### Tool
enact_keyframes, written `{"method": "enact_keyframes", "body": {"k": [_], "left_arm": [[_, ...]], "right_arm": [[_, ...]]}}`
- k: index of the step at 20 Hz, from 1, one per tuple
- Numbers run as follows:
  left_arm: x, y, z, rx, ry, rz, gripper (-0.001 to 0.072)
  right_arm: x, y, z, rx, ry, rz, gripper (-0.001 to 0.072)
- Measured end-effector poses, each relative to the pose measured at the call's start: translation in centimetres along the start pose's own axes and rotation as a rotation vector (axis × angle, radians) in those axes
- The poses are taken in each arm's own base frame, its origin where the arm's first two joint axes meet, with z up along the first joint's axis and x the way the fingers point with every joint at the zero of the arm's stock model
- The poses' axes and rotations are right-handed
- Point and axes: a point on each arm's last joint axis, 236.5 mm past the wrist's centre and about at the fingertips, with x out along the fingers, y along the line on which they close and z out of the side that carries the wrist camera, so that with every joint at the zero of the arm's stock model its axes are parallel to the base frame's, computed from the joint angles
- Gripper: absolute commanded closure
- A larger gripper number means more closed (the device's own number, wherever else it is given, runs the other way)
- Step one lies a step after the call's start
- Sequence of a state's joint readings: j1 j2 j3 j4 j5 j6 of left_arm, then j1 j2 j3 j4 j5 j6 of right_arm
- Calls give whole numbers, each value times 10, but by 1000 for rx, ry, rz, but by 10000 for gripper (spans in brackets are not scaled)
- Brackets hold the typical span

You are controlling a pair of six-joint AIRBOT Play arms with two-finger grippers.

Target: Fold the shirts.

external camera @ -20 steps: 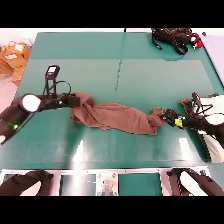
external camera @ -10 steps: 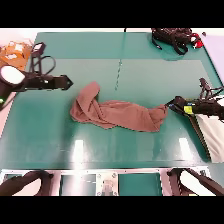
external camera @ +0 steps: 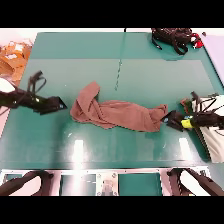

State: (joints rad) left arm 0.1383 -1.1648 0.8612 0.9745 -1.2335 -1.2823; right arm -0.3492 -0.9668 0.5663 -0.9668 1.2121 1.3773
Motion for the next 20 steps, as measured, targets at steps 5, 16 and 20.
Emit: {"method": "enact_keyframes", "body": {"k": [5,16,20], "left_arm": [[43,1,-33,-125,14,-112,-9],[103,-22,-24,-146,-98,-149,628],[98,-26,0,-108,-151,-133,684]], "right_arm": [[28,-1,-21,-42,30,-24,198],[64,18,-24,-76,74,-4,691],[58,33,-12,-102,58,18,691]]}}
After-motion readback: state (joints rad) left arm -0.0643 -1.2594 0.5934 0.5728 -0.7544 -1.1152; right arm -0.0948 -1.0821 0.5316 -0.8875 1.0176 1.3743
